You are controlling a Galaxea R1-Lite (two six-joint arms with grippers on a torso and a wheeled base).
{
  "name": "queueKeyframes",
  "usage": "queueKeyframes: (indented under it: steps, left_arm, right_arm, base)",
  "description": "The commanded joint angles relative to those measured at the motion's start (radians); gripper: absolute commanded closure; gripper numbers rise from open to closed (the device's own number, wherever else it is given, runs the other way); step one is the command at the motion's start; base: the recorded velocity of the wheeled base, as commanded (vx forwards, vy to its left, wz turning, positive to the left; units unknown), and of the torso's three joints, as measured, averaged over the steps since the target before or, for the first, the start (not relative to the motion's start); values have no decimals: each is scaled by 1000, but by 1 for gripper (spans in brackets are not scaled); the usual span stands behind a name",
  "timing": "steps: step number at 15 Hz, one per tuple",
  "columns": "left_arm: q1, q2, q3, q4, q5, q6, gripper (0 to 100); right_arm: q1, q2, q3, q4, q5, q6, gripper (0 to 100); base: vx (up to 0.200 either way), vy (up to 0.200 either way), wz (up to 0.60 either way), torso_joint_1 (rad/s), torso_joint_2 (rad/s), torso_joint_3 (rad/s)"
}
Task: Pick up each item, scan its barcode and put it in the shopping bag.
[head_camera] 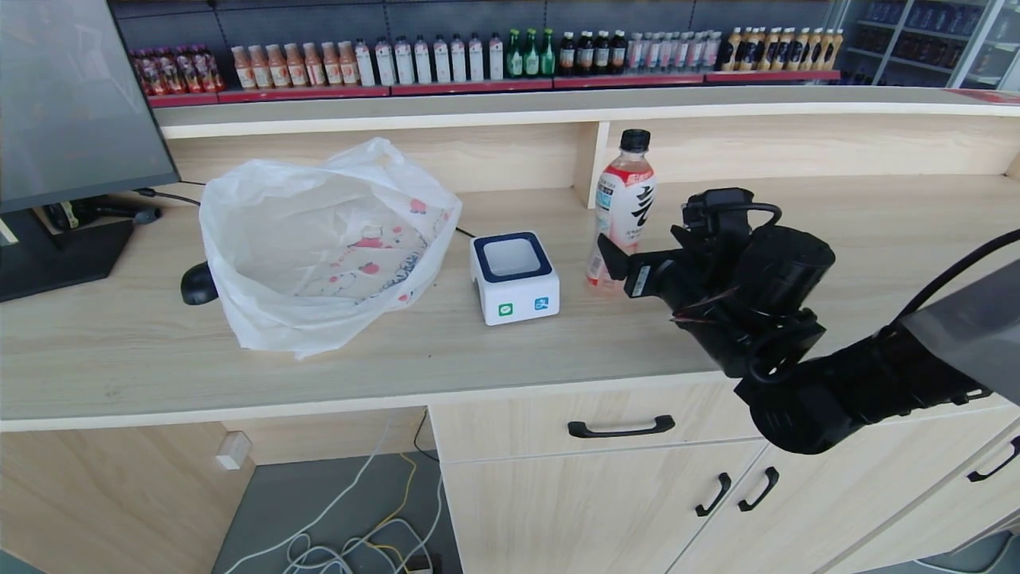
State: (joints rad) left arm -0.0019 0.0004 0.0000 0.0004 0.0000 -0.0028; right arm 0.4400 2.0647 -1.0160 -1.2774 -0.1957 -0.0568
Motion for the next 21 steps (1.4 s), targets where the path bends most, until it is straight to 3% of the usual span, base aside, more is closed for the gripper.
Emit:
queueKeyframes:
  steps: [1, 10, 21]
  left_arm:
    - [0, 0, 0, 0, 0, 0, 0]
    - [0, 0, 0, 0, 0, 0, 0]
    - [0, 0, 0, 0, 0, 0, 0]
  right_arm:
    - [3, 26, -33, 0, -1, -1, 0]
    - [17, 63, -199, 109, 4, -1, 0]
    - [23, 104, -227, 124, 27, 2, 0]
  base:
    - [0, 0, 0, 0, 0, 0]
    - [0, 0, 0, 0, 0, 0]
    - [0, 0, 0, 0, 0, 0]
